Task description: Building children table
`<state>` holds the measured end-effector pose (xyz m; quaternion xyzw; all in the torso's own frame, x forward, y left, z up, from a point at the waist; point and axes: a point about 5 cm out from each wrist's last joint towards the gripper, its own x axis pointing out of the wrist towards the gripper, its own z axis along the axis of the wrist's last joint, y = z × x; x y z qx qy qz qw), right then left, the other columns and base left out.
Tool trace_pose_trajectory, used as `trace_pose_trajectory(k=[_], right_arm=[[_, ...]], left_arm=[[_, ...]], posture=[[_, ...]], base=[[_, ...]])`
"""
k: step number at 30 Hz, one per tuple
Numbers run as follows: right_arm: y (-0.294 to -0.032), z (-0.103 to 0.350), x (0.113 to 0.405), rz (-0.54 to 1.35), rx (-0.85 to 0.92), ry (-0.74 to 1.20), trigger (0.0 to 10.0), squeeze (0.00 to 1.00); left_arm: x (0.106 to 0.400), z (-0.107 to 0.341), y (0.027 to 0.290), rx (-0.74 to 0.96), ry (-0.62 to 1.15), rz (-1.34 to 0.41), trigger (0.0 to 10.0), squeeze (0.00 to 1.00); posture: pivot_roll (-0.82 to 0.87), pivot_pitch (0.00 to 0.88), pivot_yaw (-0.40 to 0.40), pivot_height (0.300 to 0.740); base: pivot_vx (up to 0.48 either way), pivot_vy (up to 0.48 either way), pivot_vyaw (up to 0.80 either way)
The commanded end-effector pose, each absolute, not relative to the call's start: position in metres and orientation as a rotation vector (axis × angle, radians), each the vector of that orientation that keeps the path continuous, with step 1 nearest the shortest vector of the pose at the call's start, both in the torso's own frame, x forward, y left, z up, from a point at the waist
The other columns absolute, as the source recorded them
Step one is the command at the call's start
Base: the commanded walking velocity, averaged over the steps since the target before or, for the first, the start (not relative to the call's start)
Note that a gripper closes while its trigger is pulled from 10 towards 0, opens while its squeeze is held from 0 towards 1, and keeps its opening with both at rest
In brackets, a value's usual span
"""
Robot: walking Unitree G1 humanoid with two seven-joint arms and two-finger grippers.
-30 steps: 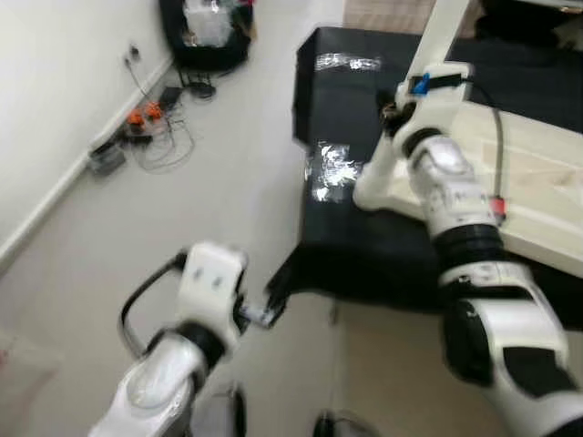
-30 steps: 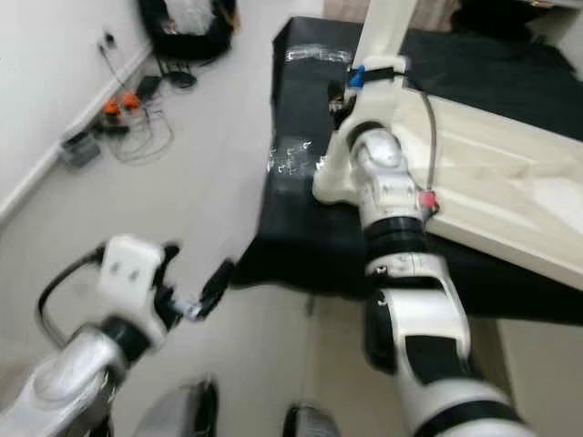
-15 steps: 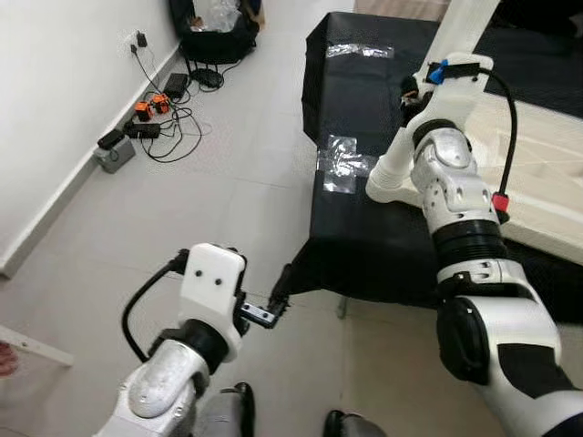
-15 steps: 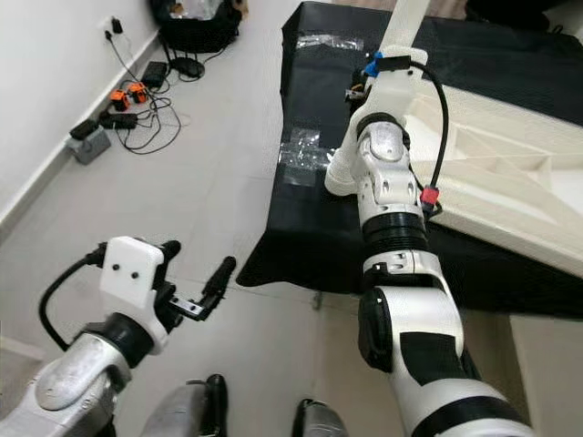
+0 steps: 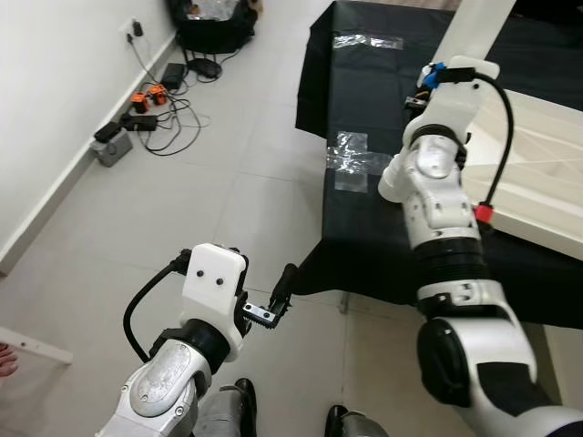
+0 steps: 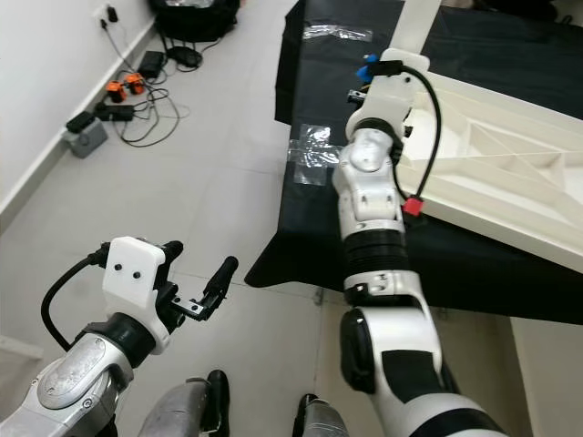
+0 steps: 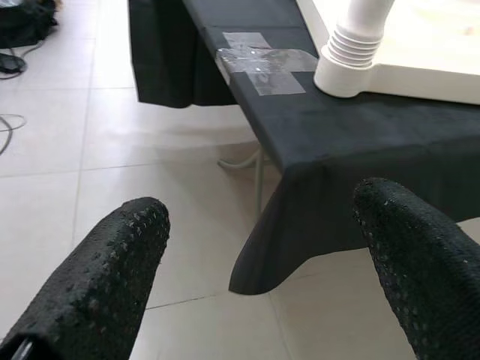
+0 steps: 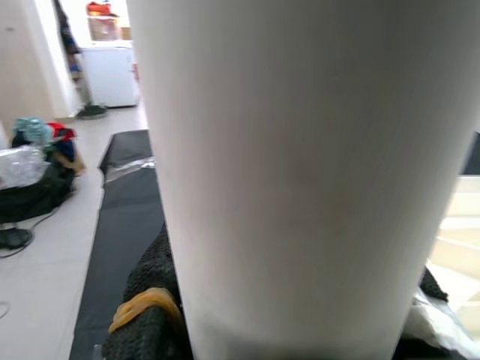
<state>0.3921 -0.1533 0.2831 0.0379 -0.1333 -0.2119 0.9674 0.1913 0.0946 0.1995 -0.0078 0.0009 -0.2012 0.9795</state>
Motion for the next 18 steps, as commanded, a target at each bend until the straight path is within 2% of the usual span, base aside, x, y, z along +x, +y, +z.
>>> trace_pose_trajectory(k=[1, 5, 9, 18], right_arm=[[-0.1500, 0.2300, 0.3938, -0.459, 0.073, -0.020, 10.0, 0.00], [-0.1489, 0.2300, 0.3932, -0.490, 0.081, -0.007, 10.0, 0.00], [-0.1526, 0.2357, 0.3902, -0.638, 0.068, 0.001, 10.0, 0.00], [-0.1514, 0.2358, 0.3847, -0.786, 0.108, 0.027, 10.0, 0.00]], left_arm=[[0.1891, 0.1971, 0.0934, -0.015, 0.011, -0.414, 10.0, 0.00], [0.1891, 0.1972, 0.0933, -0.015, 0.010, -0.414, 10.0, 0.00], [0.1893, 0.1970, 0.0929, -0.016, 0.008, -0.414, 10.0, 0.00], [0.1897, 0.1970, 0.0925, -0.016, 0.007, -0.415, 10.0, 0.00]], posture=[[0.08, 0.264, -0.043, 0.740], [0.08, 0.262, -0.044, 0.740], [0.08, 0.263, -0.048, 0.740], [0.08, 0.261, -0.051, 0.740]], base=[[0.000, 0.000, 0.00], [0.000, 0.000, 0.00], [0.000, 0.000, 0.00], [0.000, 0.000, 0.00]])
